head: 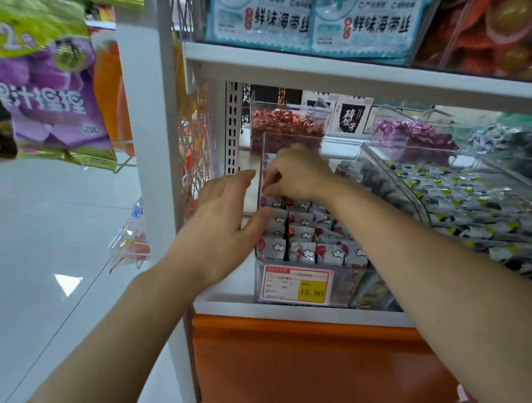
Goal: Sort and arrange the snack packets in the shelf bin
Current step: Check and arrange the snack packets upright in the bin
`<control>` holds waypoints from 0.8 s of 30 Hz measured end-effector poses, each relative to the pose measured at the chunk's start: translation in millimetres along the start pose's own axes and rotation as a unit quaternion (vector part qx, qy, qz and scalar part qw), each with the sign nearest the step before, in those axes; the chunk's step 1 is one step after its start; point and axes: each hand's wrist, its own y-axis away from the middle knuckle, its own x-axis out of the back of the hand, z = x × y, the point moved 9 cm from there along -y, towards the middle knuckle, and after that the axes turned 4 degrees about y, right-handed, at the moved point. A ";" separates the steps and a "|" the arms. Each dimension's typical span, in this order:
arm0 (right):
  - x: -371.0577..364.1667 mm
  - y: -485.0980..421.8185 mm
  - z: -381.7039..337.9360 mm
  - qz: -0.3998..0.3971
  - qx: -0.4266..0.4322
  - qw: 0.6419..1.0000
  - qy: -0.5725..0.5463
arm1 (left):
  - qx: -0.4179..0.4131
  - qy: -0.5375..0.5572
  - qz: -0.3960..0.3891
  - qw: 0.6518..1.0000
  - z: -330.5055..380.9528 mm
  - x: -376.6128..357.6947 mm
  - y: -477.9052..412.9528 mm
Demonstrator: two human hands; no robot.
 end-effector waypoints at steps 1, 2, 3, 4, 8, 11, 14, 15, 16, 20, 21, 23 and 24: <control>-3.0 -1.5 -1.0 -0.009 -0.006 1.000 0.020 | 0.000 0.003 0.003 1.000 -0.1 1.0 0.0; -2.8 -2.2 -2.4 -0.008 -0.007 1.000 0.022 | 0.001 0.007 0.006 1.000 -0.2 2.1 0.2; 0.0 -2.2 -3.2 -0.003 -0.005 1.000 0.008 | 0.003 0.011 0.009 1.000 -0.4 3.3 0.6; 5.9 -0.8 -4.1 0.007 -0.001 1.000 -0.022 | 0.006 0.016 0.012 1.000 -0.8 4.4 1.0; 41.4 21.6 2.6 0.090 -0.026 0.971 -0.220 | 0.017 0.027 0.041 0.999 -0.9 10.0 0.8; 67.5 54.8 15.1 0.200 -0.062 0.934 -0.291 | 0.034 0.058 0.080 0.995 -0.1 17.5 0.7; 85.2 94.2 26.2 0.293 -0.084 0.888 -0.344 | 0.035 0.062 0.121 0.990 4.6 25.0 1.9; 88.1 106.5 31.1 0.314 -0.094 0.872 -0.364 | 0.030 0.060 0.132 0.989 6.8 27.2 2.8; 88.6 118.1 37.0 0.329 -0.108 0.854 -0.388 | 0.025 0.060 0.139 0.988 9.6 28.6 4.0; 65.8 153.3 50.2 0.309 -0.170 0.765 -0.539 | 0.008 0.079 0.092 0.993 23.4 20.6 6.7; 56.8 157.6 48.8 0.289 -0.178 0.740 -0.580 | 0.004 0.086 0.072 0.994 26.9 16.2 7.5; 42.6 163.0 45.3 0.261 -0.187 0.693 -0.646 | 0.006 0.099 0.049 0.994 32.6 9.6 8.9; 37.5 164.5 43.9 0.252 -0.191 0.672 -0.670 | 0.016 0.117 0.046 0.992 32.8 7.9 9.6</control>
